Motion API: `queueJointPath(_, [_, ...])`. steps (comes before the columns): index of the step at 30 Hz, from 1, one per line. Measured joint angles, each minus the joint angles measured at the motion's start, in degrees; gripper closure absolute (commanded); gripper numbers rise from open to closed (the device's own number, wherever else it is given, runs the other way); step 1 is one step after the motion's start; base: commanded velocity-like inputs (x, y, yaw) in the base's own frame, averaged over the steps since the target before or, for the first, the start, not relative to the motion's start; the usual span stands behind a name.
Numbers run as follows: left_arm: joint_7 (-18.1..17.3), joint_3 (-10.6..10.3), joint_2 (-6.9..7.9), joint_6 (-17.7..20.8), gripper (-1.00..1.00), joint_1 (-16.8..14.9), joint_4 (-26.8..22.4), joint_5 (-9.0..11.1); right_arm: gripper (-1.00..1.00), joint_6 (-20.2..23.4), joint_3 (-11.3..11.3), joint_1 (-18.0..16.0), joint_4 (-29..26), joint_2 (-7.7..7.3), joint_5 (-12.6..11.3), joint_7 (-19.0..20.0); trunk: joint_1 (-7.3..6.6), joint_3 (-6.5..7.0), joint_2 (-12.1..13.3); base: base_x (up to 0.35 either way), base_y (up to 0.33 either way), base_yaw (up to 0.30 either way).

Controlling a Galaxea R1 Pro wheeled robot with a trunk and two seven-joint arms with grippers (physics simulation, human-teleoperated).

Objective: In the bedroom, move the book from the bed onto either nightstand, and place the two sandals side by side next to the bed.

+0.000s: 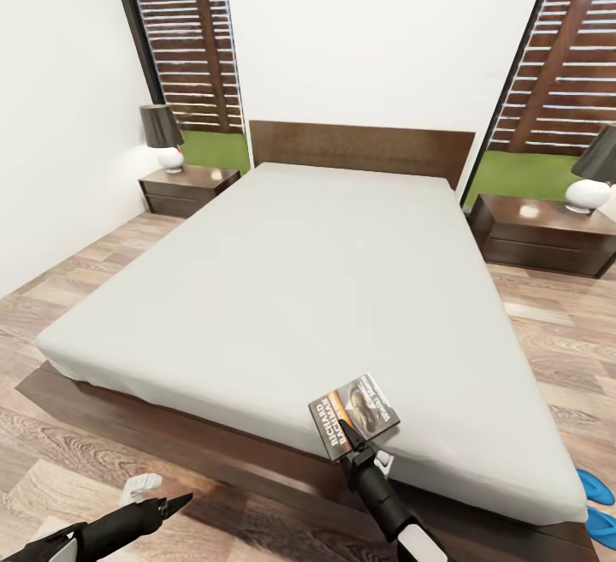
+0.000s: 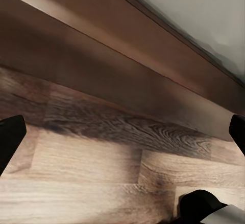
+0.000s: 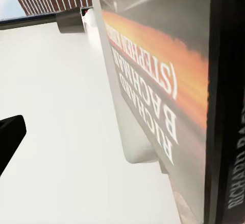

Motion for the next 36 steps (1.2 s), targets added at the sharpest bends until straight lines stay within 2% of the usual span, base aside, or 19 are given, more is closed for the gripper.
queueJointPath(5, [0.0,0.0,-0.05,0.0,-1.0,0.0,0.0,0.0,-1.0,0.03,0.0,0.03,0.0,0.0,0.0,-0.01,0.0,0.0,0.0,0.003,0.002,0.0])
queueJointPath(6, [0.0,0.0,-0.04,0.0,-1.0,0.0,0.0,0.0,1.0,0.04,0.0,0.03,0.0,0.0,0.0,-0.03,0.0,0.0,0.0,0.0,0.0,0.0])
queueJointPath(22, [0.0,0.0,-0.04,0.0,-1.0,0.0,0.0,0.0,1.0,0.02,0.02,-0.02,-0.01,0.0,0.02,0.02,0.0,0.0,0.0,0.0,0.0,0.0])
queueJointPath(36, [0.0,-0.01,-0.03,0.0,-1.0,0.0,0.0,0.0,1.0,0.1,0.01,0.02,-0.01,0.0,-0.02,0.0,-3.07,2.51,5.6,0.0,0.0,0.0])
